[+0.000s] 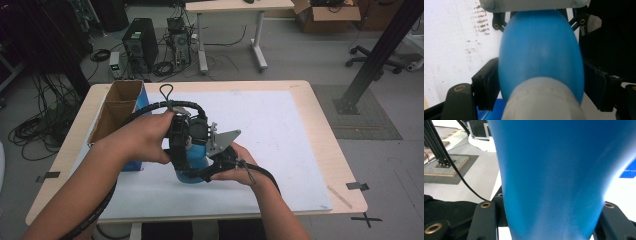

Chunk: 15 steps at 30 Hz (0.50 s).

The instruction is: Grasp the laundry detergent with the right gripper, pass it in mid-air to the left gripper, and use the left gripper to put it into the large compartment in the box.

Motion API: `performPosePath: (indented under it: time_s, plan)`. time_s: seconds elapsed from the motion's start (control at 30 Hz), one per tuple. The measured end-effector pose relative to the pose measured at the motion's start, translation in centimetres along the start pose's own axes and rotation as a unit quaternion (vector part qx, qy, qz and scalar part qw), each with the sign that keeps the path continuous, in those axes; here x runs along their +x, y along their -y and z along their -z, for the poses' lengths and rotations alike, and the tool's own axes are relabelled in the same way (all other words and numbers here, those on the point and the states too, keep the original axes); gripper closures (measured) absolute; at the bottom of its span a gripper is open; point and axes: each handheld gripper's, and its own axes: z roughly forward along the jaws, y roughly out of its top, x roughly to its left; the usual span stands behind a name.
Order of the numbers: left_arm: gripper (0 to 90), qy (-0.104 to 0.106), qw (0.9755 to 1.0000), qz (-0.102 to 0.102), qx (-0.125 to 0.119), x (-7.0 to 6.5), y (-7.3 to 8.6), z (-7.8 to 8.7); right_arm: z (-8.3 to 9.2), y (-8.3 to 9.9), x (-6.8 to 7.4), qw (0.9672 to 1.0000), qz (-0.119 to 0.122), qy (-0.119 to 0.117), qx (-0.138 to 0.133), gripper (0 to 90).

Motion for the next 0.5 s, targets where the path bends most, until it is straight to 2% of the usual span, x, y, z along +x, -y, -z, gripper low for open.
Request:
performPosePath:
  time_s: [0.5]
  plan:
    - [30.6,-0.002,1.0,0.001,0.007,-0.09,-0.01,-0.18,0.1,-0.2,0.11,1.0,0.003,0.001,-0.001,45.1]
